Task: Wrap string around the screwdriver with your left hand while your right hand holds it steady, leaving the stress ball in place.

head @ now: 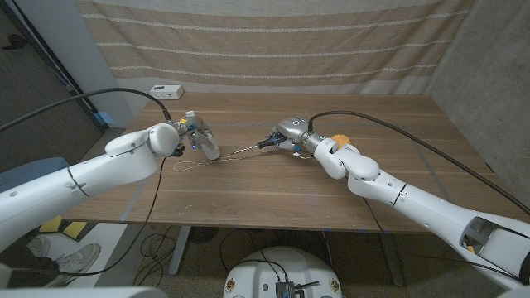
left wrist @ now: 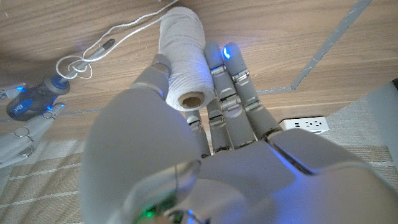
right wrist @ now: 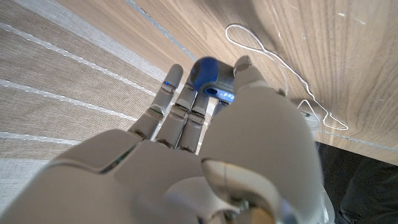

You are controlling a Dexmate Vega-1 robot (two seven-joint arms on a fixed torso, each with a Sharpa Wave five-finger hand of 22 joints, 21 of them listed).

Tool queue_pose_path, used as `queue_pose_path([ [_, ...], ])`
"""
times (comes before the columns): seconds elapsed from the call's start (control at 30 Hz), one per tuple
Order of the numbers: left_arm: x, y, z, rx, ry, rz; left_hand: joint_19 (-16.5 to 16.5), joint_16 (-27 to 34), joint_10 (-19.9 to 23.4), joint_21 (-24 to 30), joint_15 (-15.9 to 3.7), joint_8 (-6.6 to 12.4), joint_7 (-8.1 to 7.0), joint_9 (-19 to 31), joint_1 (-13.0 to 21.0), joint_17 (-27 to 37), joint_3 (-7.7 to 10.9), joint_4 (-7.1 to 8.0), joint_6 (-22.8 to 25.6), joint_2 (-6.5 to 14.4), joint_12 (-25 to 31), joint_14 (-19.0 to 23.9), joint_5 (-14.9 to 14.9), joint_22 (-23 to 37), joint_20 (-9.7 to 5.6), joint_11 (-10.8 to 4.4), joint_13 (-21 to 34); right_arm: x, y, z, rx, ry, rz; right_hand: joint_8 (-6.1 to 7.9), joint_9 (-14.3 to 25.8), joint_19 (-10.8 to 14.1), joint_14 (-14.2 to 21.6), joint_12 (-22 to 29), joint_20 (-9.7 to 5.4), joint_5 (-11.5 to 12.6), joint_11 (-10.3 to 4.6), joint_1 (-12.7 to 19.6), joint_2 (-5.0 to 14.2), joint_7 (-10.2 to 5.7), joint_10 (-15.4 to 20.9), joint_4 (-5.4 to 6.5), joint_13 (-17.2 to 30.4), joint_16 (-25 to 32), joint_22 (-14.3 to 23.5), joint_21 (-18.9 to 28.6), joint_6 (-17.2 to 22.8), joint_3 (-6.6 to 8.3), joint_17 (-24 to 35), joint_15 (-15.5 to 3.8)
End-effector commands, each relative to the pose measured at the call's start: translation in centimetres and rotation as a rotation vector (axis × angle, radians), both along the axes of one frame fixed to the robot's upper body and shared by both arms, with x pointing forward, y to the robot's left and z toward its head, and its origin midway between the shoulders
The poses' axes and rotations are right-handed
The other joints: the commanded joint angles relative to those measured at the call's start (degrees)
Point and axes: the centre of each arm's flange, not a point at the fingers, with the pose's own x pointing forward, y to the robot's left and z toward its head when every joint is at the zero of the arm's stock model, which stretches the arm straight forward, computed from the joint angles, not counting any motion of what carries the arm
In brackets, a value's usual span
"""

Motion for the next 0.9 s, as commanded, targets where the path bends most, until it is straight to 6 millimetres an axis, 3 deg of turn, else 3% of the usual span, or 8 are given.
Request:
queue_pose_path([
  [0.03, -0.3, -0.6, 0.9, 0.069, 0.011, -0.027, -8.57, -1.17, -4.63, -4.24, -1.68, -1.25, -1.02, -2.02, -3.34, 1.74, -3.42, 0.8, -7.81, 0.04, -4.65, -16.72, 0.81, 0.3, 4.74, -0.33, 0.5, 0.6, -0.4, 0.4, -0.041, 0.064, -0.096, -0.12, 0.22, -2.77, -7.2, -0.21, -0.09, 1.54, -0.94, -4.19, -3.65, -1.62, -6.7, 1.49, -0.53, -0.45, 0.31, -2.2, -6.08, -3.32, -1.11, -6.19],
  [0.17, -0.5, -0.7, 1.3, 0.076, 0.002, -0.038, -16.36, -3.55, -11.53, -8.82, 2.23, -1.66, -2.26, -4.29, -6.71, -0.39, -5.71, 1.47, -15.46, -1.48, -8.92, -26.9, 1.12, 0.28, 8.86, 1.02, -1.37, 0.9, -0.6, 0.8, -0.052, 0.094, -0.127, -0.15, 0.3, -5.98, -15.09, -0.32, 0.76, 2.89, -0.97, -4.76, -4.5, -2.27, -13.62, 1.72, -1.05, -0.98, 0.35, -4.57, -12.24, -5.14, -3.0, -5.66],
  [0.27, -0.7, -0.8, 1.5, 0.076, -0.01, -0.054, -22.1, -4.08, -17.68, -12.45, 5.31, -1.49, -3.41, -6.26, -9.03, -2.8, -7.21, 1.89, -19.48, -1.93, -10.4, -35.5, 1.01, 0.34, 10.56, 1.22, -3.31, 1.0, -0.9, 1.0, -0.035, 0.1, -0.118, -0.14, 0.31, -6.13, -17.62, -0.3, 1.81, 3.32, -0.25, -5.33, -4.37, -1.89, -15.91, 2.11, -1.29, -0.99, 0.31, -5.09, -14.34, -5.7, -3.68, -4.55],
  [0.37, -1.0, -0.7, 1.7, 0.054, -0.03, -0.078, -25.9, -4.24, -22.55, -14.94, 7.67, -1.75, -4.29, -7.65, -10.95, -4.77, -8.22, 2.39, -23.99, -1.74, -10.59, -41.68, 0.72, 0.38, 10.86, 1.63, -4.95, 1.1, -1.2, 1.2, -0.002, 0.111, -0.092, 0.06, 0.32, -5.79, -18.81, -0.05, 3.61, 3.9, 0.97, -6.87, -2.96, -0.88, -17.26, 3.29, -1.62, -0.6, 0.22, -5.51, -15.55, -5.98, -4.29, -3.26],
  [0.43, -1.2, -0.7, 1.8, 0.039, -0.052, -0.1, -27.2, -4.0, -24.53, -16.02, 7.93, -1.89, -4.69, -8.39, -12.29, -5.75, -8.7, 2.89, -26.26, -1.4, -10.57, -43.33, 0.55, 0.37, 10.78, 1.25, -5.84, 1.1, -1.5, 1.4, 0.018, 0.112, -0.078, 0.22, 0.33, -6.02, -21.05, -0.02, 4.67, 4.54, 1.58, -8.46, -1.65, -0.13, -18.97, 4.44, -2.02, -0.74, 0.14, -6.25, -16.61, -6.2, -5.14, -1.95],
  [0.67, -2.2, -0.1, 1.7, -0.095, -0.193, -0.18, -30.73, -3.71, -29.21, -19.08, 8.56, -1.81, -6.41, -10.31, -17.49, -8.22, -10.34, 5.17, -31.73, -0.18, -10.37, -47.46, 0.25, 0.38, 10.65, 0.34, -8.43, 1.6, -2.8, 2.1, 0.141, 0.183, 0.006, 0.01, 0.29, -9.81, -27.7, -0.25, 5.31, 5.27, 2.35, -11.41, -0.45, 0.26, -24.83, 6.12, -3.08, -1.15, 0.01, -9.51, -20.95, -7.06, -7.69, 0.13],
  [0.8, -2.7, 0.5, 1.1, -0.197, -0.309, -0.245, -31.24, -3.04, -28.85, -19.96, 8.53, -1.04, -6.95, -10.84, -20.68, -8.92, -10.93, 7.01, -31.02, 1.38, -9.71, -47.25, 0.1, 0.43, 10.69, 0.69, -9.44, 1.6, -3.5, 2.4, 0.218, 0.215, 0.072, -0.1, 0.3, -10.43, -28.66, 0.03, 5.58, 5.18, 2.67, -13.25, 0.88, 0.98, -25.95, 7.32, -3.43, -0.67, 0.01, -10.4, -22.96, -7.24, -8.33, 0.73],
  [0.9, -2.8, 0.7, 0.8, -0.243, -0.36, -0.272, -31.2, -2.86, -28.69, -20.13, 8.53, -0.84, -6.96, -10.97, -21.55, -9.1, -10.97, 7.55, -30.56, 2.02, -9.58, -47.03, 0.22, 0.44, 10.73, 0.85, -9.73, 1.6, -3.7, 2.5, 0.251, 0.206, 0.107, -0.28, 0.26, -9.75, -28.08, 0.43, 4.96, 4.98, 3.39, -13.2, 3.36, 2.03, -26.14, 7.58, -3.8, -0.03, 0.02, -10.82, -25.66, -6.19, -9.15, 1.08],
])
